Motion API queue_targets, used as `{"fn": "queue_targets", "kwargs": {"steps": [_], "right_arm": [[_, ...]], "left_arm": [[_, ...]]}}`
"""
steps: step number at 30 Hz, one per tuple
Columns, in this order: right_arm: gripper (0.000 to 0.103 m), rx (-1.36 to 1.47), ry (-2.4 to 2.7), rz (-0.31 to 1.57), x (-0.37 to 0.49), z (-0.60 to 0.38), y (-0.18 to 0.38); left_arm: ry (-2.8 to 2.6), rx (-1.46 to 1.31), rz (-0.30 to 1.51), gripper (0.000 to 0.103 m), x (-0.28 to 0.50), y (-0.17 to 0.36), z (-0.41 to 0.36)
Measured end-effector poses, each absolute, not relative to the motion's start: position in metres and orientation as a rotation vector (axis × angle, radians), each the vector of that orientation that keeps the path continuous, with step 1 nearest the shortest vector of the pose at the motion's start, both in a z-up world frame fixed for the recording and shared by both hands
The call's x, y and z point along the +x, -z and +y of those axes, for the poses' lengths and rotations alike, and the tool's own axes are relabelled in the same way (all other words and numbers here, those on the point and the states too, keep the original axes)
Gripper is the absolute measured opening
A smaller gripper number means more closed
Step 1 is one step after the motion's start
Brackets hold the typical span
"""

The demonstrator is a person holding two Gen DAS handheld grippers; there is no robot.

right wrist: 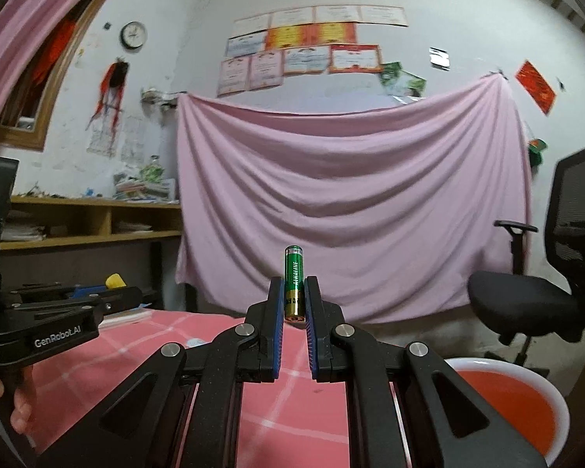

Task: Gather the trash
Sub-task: 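Lift the yellow cylinder and green battery and carry both over the bucket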

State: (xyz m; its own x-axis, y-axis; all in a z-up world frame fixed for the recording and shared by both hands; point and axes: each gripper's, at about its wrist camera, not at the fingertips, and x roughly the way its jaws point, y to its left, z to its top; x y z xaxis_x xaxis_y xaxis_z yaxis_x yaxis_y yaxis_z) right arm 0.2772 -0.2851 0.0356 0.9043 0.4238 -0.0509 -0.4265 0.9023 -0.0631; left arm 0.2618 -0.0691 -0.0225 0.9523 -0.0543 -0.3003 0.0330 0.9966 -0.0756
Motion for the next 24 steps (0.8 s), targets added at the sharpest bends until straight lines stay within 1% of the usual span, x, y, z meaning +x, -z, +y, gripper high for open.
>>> {"fn": "queue_targets", "kwargs": {"steps": [7, 13, 24], "right_arm": [[0.008, 0.04, -0.326, 0.045, 0.286, -0.342, -0.048], [0.008, 0.185, -0.221, 0.145, 0.305, -0.385, -0.042], [0.009, 0.34, -0.105, 0.281, 0.325, -0.432, -0.028]], "left_arm": [[0.148, -0.039, 0.311, 0.012, 0.281, 0.004, -0.12], [0.23, -0.034, 0.355, 0.012, 0.31, -0.005, -0.16], [0.326, 0.031, 0.466, 0.012, 0.346, 0.007, -0.224]]}}
